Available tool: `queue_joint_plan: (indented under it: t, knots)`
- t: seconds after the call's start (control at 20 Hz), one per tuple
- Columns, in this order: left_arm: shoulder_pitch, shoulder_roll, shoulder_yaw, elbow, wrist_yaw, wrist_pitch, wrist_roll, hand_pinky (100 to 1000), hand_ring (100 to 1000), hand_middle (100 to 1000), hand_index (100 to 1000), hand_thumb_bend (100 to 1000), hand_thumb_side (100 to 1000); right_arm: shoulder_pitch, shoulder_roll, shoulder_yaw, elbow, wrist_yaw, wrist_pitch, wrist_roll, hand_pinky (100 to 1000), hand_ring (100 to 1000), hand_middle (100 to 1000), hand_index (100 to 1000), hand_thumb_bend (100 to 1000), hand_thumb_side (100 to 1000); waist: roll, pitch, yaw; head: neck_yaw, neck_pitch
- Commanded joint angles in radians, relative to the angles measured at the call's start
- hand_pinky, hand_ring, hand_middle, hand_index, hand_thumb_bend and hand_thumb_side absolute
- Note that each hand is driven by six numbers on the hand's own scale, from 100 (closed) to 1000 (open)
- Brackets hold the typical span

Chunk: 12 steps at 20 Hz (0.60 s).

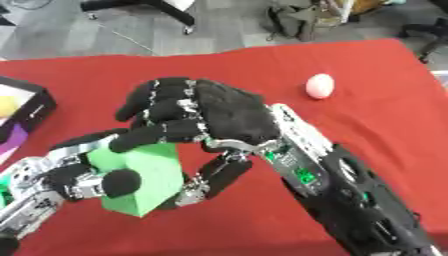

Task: Pick up the objects with one hand, pass them to the other hand, and then place them into the box on the other side of the table.

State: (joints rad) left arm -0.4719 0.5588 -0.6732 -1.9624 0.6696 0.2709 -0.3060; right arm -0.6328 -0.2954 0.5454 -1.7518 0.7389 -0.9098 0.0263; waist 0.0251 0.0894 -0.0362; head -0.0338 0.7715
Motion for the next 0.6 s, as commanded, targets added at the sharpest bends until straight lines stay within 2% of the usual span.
queue_joint_plan:
  t: [0.05, 0.3, 0.6]
  knots:
    - [-0.014, 0.016, 0.017, -0.038, -0.005, 0.013, 0.023, 832, 435, 258, 363, 210, 375, 0.008, -0.016, 0.008, 0.037, 0.071, 0.006, 0.058, 802, 830, 867, 999, 565, 387, 0.001, -0.011, -0.003, 0.0, -0.001]
    - [0.02, 0.045, 0.025, -0.038, -0.032, 0.053, 0.047, 827, 433, 256, 362, 230, 388, 0.017, -0.015, -0.008, 0.045, 0.093, 0.056, 0.024, 795, 836, 904, 1000, 665, 431, 0.003, -0.01, -0.007, -0.002, -0.001]
    - [0.044, 0.061, 0.034, -0.033, -0.043, 0.084, 0.083, 823, 431, 255, 362, 234, 387, 0.025, -0.012, -0.008, 0.048, 0.116, 0.118, -0.05, 786, 828, 897, 1000, 670, 434, 0.002, -0.01, -0.007, -0.002, -0.001]
